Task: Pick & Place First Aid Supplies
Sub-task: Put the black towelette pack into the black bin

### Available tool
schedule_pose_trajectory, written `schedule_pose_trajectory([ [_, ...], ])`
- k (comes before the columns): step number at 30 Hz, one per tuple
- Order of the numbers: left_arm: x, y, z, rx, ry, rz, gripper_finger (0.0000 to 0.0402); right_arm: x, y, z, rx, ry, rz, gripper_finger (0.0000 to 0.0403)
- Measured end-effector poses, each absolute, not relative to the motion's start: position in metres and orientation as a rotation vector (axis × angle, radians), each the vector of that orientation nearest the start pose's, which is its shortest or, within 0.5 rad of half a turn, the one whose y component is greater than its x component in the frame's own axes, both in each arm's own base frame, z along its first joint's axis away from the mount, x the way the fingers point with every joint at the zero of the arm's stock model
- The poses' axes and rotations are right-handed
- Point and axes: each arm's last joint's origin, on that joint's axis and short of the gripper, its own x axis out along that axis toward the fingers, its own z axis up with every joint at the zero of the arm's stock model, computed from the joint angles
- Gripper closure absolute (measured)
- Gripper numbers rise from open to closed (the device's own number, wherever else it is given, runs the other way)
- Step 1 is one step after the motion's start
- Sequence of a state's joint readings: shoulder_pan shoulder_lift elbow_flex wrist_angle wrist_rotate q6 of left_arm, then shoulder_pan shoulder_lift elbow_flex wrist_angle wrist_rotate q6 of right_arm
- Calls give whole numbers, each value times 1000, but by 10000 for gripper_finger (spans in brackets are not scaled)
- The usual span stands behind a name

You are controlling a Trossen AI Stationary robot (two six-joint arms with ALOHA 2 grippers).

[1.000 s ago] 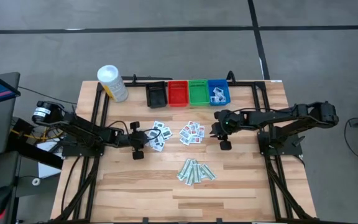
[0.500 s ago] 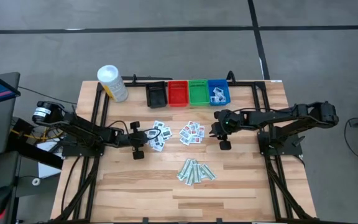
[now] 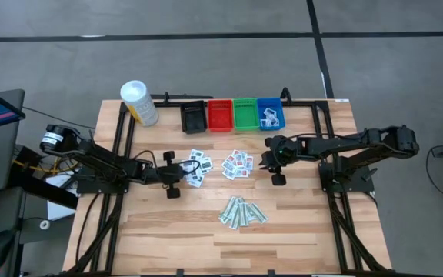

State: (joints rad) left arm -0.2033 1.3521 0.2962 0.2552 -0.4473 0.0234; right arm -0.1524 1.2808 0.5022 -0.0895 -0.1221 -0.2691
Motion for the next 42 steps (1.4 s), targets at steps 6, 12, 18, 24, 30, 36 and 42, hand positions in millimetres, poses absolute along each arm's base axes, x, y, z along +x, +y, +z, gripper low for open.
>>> schedule_pose_trajectory([
  [6,202,-24,112,255,740,239,373,221,-30,154,-133,856,87,338],
  [12,203,-18,112,234,745,249,326,221,-30,154,-133,856,87,338],
  [18,203,-15,112,212,751,227,274,221,-30,154,-133,856,87,338],
  [24,202,-12,110,184,769,186,258,221,-30,154,-133,856,87,338],
  [30,195,-6,103,188,797,220,267,221,-31,154,-133,856,87,338],
  [36,192,-3,100,183,805,230,270,221,-30,154,-133,856,87,338],
  [42,190,-1,98,161,807,213,270,221,-30,154,-133,856,87,338],
])
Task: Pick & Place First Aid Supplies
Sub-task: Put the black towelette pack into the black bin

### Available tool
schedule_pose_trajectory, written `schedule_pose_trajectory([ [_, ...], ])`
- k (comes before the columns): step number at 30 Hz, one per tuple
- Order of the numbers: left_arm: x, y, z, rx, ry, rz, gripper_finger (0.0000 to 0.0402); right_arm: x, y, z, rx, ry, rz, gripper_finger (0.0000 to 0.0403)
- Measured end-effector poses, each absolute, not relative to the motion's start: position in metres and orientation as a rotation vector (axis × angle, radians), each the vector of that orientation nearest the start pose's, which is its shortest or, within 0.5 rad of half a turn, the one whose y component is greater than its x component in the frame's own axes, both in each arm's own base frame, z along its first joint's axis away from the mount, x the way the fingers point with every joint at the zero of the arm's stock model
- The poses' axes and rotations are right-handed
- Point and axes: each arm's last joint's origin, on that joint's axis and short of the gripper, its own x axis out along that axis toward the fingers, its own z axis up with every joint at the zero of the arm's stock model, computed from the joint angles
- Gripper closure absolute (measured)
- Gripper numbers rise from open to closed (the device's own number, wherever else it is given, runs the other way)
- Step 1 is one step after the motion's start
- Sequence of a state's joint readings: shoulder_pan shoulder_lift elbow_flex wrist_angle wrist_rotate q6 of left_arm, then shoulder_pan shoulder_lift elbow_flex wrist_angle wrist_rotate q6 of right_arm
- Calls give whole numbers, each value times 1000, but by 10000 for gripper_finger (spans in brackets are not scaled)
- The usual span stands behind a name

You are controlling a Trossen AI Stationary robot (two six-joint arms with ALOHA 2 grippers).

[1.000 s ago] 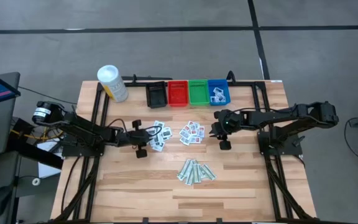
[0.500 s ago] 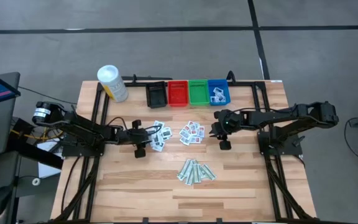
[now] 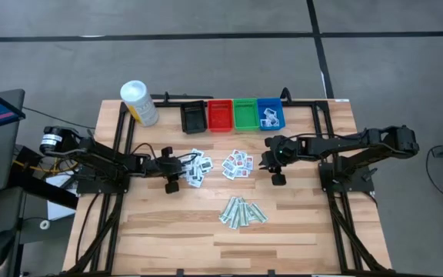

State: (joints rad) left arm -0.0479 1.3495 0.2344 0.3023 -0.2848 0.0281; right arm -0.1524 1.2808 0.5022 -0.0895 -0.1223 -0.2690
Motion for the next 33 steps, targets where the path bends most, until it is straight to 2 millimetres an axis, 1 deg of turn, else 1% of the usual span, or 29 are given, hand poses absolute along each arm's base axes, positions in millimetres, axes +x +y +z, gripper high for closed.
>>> schedule_pose_trajectory([
  [3,190,-1,98,159,805,212,272,221,-30,154,-133,856,88,338],
  [6,190,-1,98,157,805,208,288,221,-30,154,-133,856,88,338],
  [15,190,-1,98,155,797,205,381,221,-30,154,-133,856,88,338],
  [17,190,-2,99,155,790,203,394,221,-30,154,-133,856,88,338],
  [29,198,-10,108,226,656,186,397,223,-31,155,-135,838,89,338],
  [31,201,-10,112,257,617,197,397,223,-30,155,-135,838,89,338],
  [33,203,-8,116,295,574,244,397,223,-31,155,-135,838,89,338],
])
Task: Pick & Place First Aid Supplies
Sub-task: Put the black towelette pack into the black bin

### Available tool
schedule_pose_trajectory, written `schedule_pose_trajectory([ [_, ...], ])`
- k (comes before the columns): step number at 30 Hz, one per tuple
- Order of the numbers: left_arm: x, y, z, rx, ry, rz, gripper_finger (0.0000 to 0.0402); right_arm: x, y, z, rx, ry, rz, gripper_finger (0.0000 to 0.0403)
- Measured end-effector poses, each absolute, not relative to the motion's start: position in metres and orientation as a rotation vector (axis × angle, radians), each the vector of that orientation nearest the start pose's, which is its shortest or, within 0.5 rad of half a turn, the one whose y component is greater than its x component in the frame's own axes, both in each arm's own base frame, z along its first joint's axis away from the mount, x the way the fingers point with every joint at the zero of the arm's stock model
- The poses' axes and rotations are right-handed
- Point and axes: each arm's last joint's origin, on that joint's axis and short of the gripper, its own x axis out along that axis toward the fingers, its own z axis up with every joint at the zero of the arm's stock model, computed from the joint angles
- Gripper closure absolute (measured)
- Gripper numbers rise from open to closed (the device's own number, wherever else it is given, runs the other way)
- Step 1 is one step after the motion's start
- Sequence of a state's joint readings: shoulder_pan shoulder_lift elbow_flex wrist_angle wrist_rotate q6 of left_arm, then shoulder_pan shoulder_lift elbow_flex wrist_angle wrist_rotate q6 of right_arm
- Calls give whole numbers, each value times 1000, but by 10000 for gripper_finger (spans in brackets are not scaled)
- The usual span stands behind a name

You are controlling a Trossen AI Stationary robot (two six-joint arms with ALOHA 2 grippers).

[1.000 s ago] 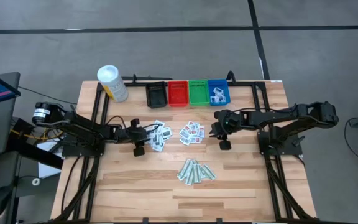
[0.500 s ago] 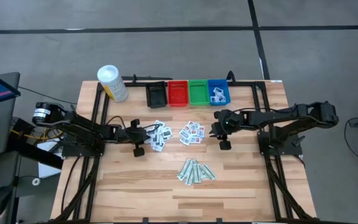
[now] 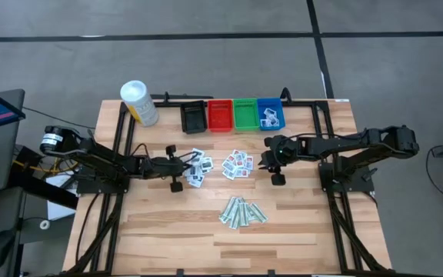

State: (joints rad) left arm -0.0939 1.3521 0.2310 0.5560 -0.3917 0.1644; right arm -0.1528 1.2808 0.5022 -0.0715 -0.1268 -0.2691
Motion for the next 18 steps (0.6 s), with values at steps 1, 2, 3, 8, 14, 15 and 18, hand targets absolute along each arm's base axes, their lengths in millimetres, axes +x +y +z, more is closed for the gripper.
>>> schedule_pose_trajectory([
  [1,204,-6,118,318,555,271,397,223,-31,155,-135,838,89,338],
  [2,205,-4,120,336,535,297,397,223,-31,155,-135,837,89,338],
  [3,206,-2,123,352,518,321,397,223,-31,155,-135,836,89,338],
  [8,210,19,133,378,437,434,396,223,-31,155,-135,833,89,338],
  [14,207,57,142,330,374,600,395,223,-31,155,-136,832,89,338],
  [15,206,63,143,320,365,610,395,223,-31,155,-136,832,89,338],
  [18,206,81,149,296,336,602,395,223,-31,155,-136,832,89,338],
])
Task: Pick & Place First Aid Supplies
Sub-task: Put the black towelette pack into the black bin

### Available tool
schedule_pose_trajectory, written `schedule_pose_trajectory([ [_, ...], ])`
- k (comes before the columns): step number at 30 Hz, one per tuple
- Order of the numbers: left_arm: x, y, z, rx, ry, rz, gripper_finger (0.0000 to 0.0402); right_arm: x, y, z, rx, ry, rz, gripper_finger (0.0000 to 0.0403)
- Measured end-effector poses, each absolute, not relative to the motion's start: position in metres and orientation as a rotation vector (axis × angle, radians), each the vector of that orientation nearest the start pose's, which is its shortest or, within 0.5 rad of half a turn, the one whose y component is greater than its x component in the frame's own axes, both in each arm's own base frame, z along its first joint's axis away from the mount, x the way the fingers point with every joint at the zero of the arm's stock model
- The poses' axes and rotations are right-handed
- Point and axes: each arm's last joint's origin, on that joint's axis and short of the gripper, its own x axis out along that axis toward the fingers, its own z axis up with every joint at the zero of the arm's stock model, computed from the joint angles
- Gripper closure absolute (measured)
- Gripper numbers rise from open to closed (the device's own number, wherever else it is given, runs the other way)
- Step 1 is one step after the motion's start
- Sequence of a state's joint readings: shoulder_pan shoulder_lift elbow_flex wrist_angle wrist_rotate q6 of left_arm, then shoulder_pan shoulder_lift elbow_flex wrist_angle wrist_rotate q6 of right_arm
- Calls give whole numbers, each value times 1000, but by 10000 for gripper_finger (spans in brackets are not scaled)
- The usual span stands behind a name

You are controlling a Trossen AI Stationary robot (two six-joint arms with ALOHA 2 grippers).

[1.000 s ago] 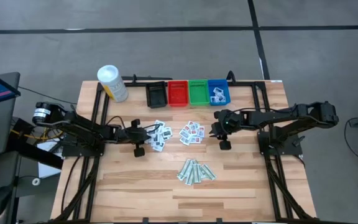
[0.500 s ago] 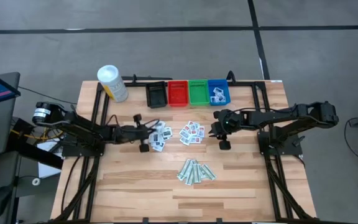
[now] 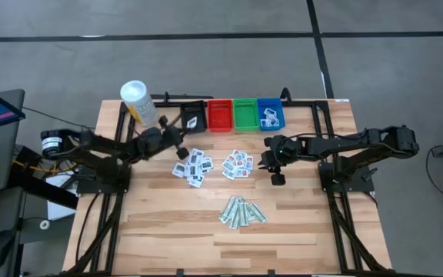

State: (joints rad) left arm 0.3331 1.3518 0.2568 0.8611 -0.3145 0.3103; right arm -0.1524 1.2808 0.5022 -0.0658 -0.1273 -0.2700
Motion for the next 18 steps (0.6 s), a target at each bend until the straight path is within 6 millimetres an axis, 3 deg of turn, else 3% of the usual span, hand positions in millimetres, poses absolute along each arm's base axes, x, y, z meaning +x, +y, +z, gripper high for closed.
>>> schedule_pose_trajectory([
  [9,206,115,164,268,273,604,394,225,-31,157,-150,803,89,338],
  [18,221,130,135,246,375,601,394,225,-31,157,-157,803,94,338],
])
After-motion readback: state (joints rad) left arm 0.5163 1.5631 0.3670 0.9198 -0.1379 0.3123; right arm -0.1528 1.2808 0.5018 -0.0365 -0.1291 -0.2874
